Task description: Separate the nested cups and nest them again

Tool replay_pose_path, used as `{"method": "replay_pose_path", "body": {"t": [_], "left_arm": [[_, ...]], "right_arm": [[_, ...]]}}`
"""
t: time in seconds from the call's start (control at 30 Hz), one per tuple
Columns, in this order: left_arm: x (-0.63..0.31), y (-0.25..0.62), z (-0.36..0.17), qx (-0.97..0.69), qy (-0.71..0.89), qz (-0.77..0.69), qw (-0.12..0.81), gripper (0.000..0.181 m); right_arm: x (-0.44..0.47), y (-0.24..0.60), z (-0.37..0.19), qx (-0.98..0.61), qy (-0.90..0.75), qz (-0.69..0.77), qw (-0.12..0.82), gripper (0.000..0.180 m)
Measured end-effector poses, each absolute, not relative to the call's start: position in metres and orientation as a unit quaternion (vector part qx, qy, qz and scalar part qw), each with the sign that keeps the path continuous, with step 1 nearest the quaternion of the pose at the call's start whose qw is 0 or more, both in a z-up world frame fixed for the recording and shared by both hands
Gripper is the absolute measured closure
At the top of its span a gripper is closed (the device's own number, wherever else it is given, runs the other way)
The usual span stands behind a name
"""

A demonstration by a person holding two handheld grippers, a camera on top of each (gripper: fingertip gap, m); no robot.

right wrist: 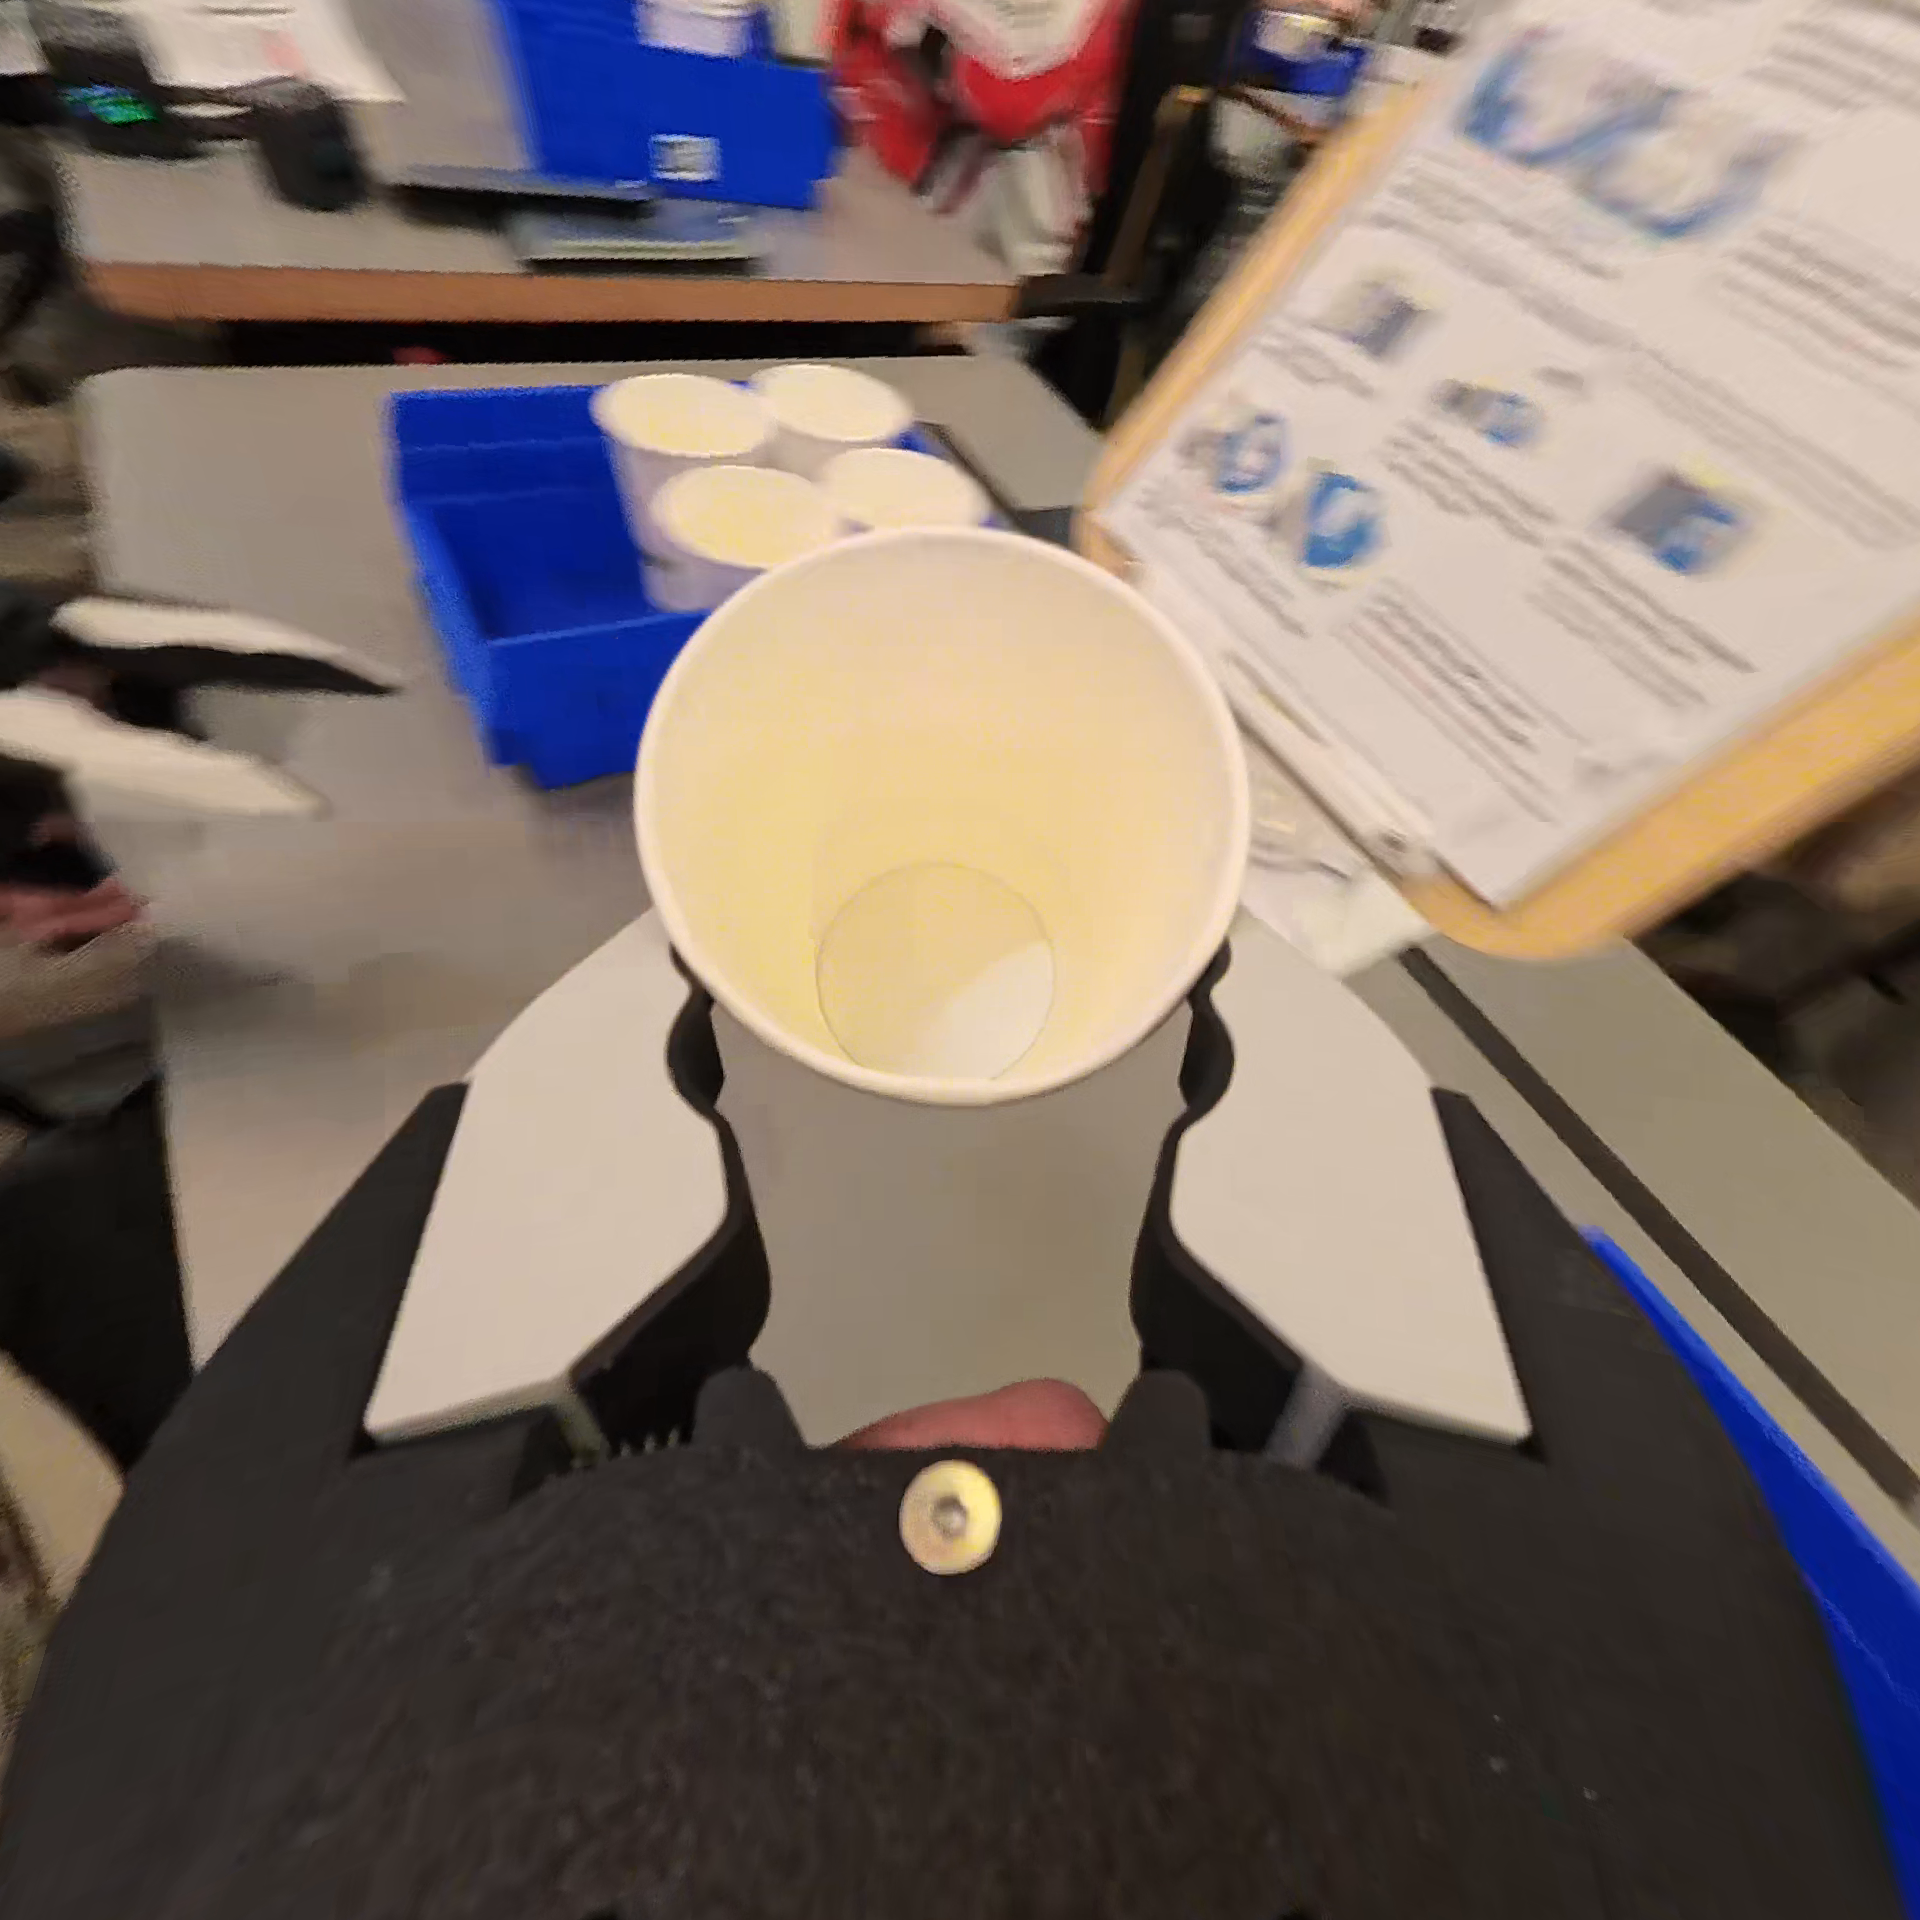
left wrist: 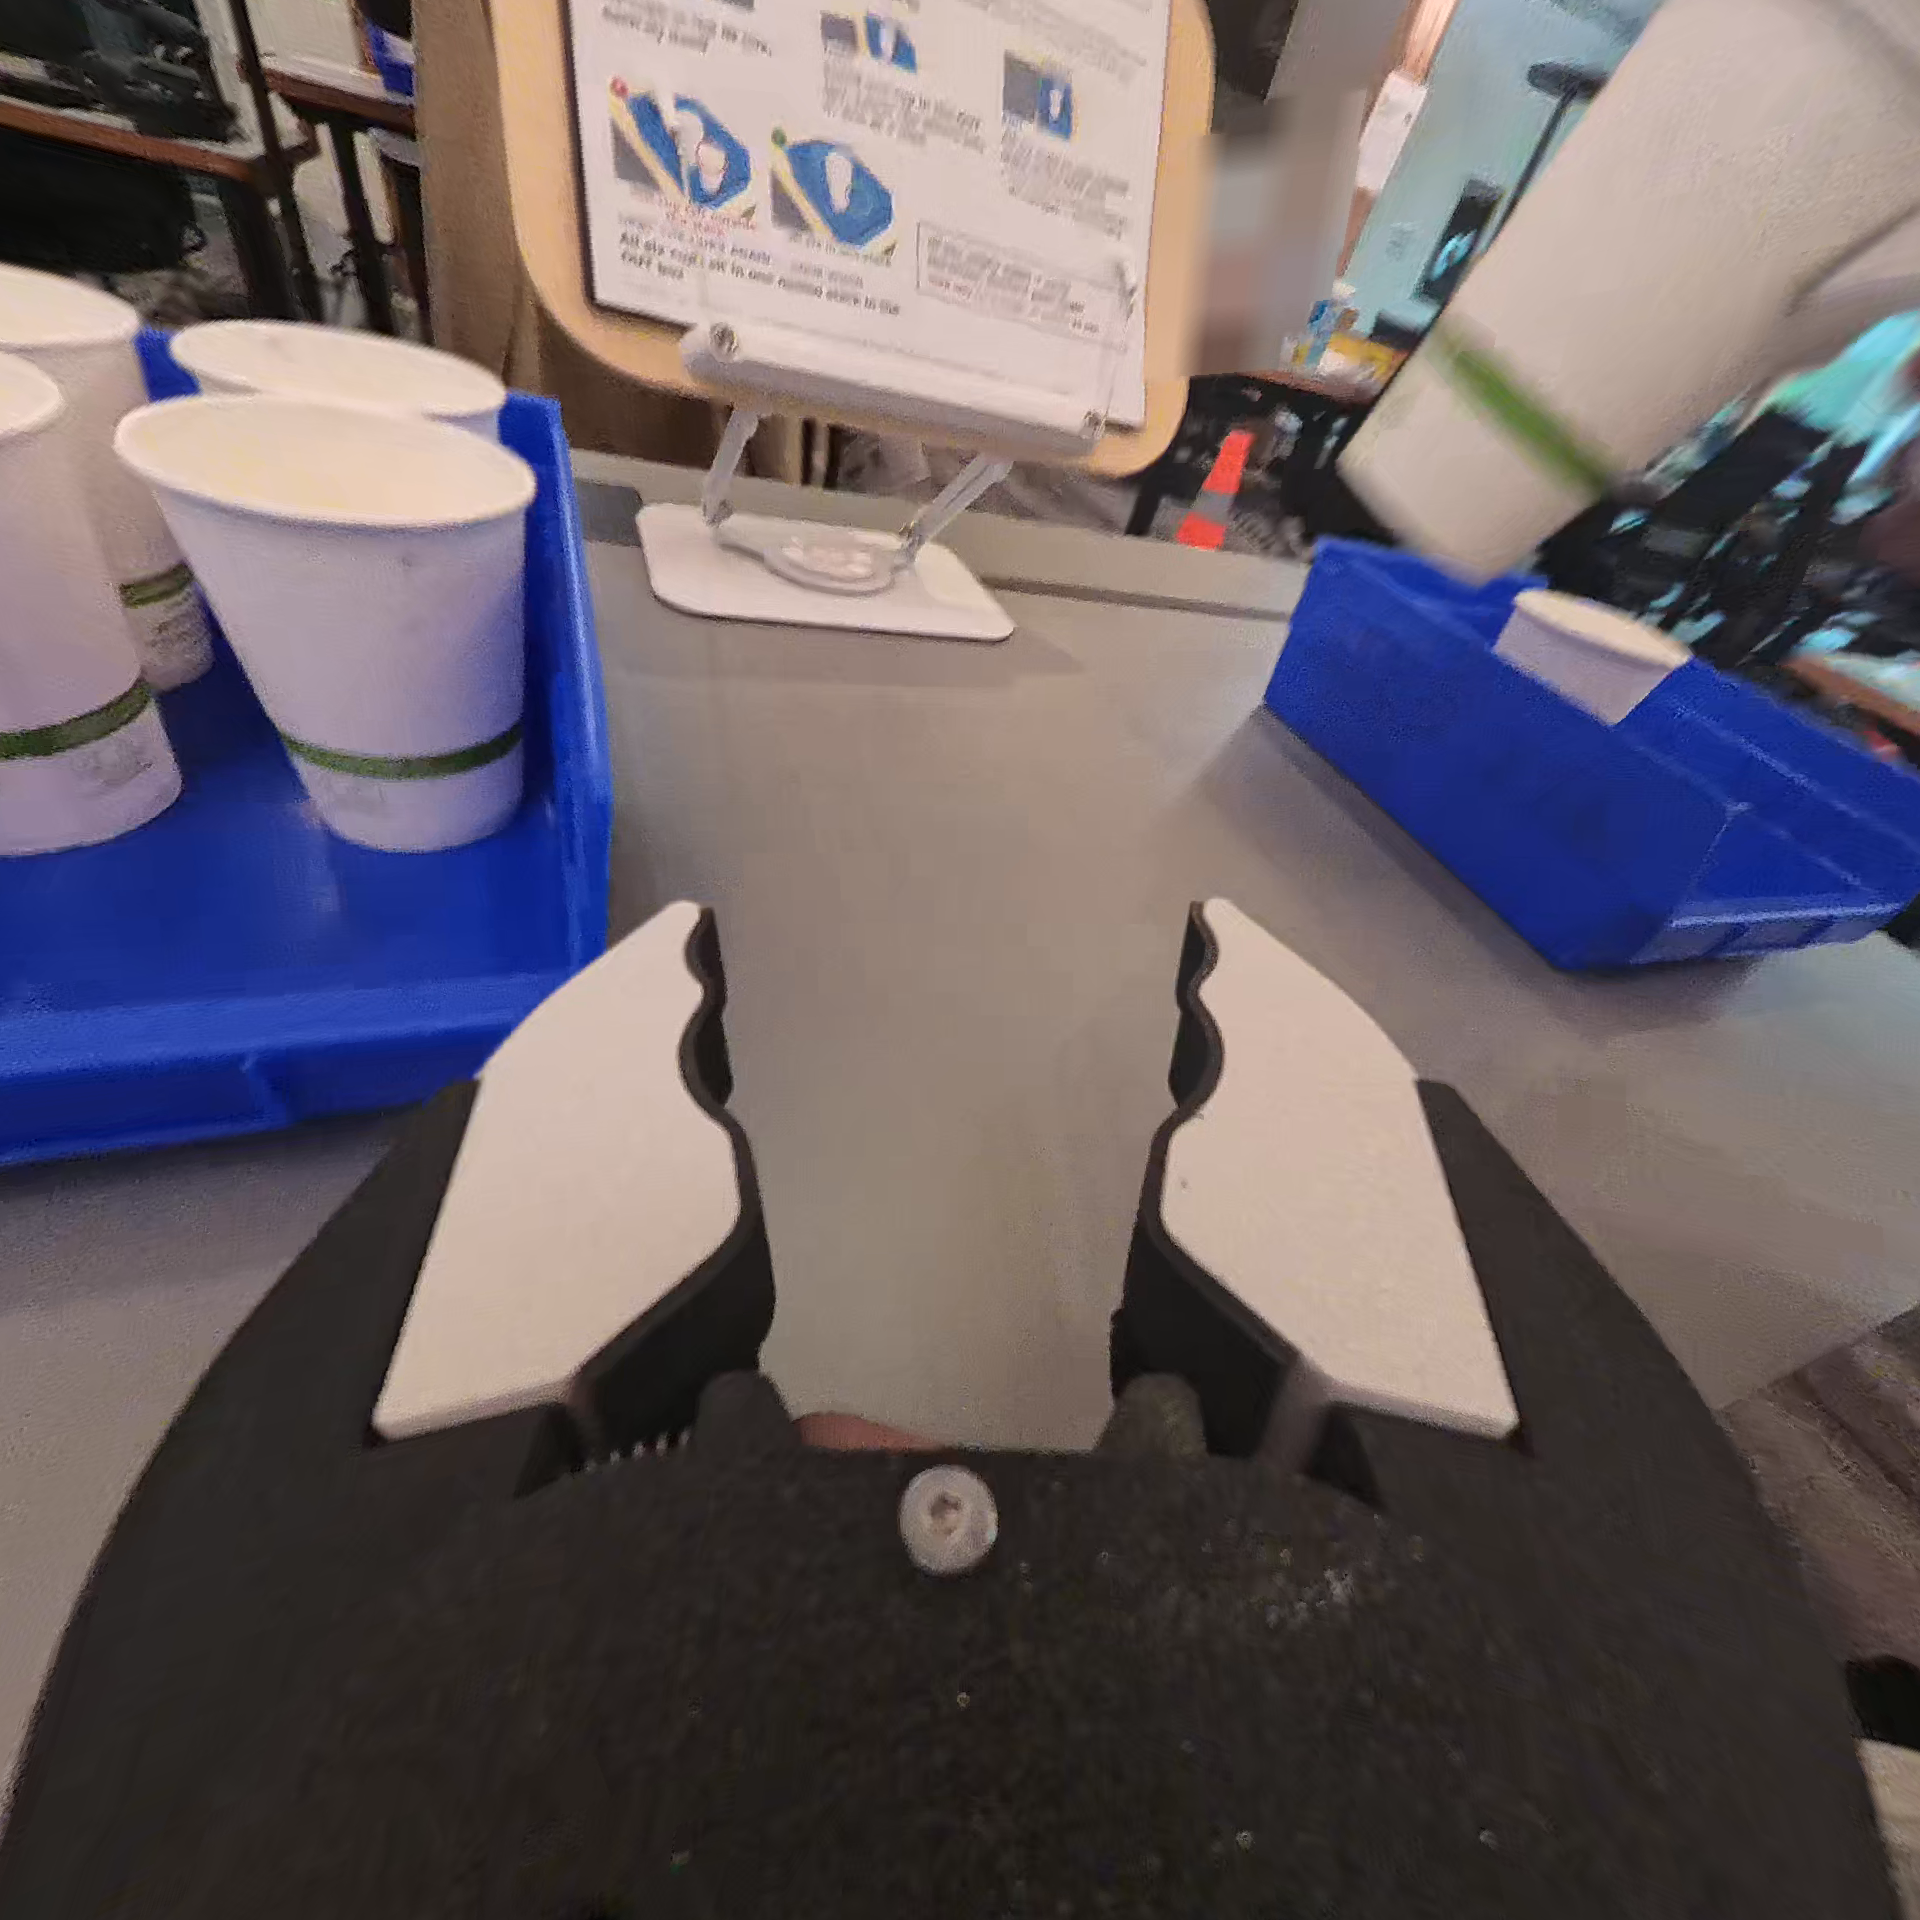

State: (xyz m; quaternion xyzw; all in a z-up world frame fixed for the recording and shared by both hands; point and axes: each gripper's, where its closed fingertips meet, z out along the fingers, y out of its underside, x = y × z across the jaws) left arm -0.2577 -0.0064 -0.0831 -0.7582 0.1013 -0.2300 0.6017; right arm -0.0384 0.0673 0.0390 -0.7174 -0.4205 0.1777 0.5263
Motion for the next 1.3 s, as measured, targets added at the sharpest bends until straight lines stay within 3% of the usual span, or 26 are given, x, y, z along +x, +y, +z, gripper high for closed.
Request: {"method": "replay_pose_path", "body": {"t": [0.2,0.4,0.83,1.3], "left_arm": [[-0.252,-0.009,-0.09,-0.762,0.122,-0.225,0.595,0.098],[-0.245,-0.011,-0.089,-0.759,0.134,-0.243,0.589,0.098],[-0.241,-0.013,-0.1,-0.774,0.141,-0.26,0.56,0.099],[-0.225,-0.017,-0.12,-0.794,0.169,-0.264,0.521,0.099]], "right_arm": [[0.105,0.094,0.072,-0.803,-0.194,0.064,0.56,0.092],[0.192,0.11,0.038,-0.848,-0.086,-0.011,0.524,0.092],[0.212,0.133,-0.051,-0.91,-0.087,0.004,0.405,0.091],[0.212,0.124,-0.093,-0.931,-0.108,0.004,0.35,0.089]]}}
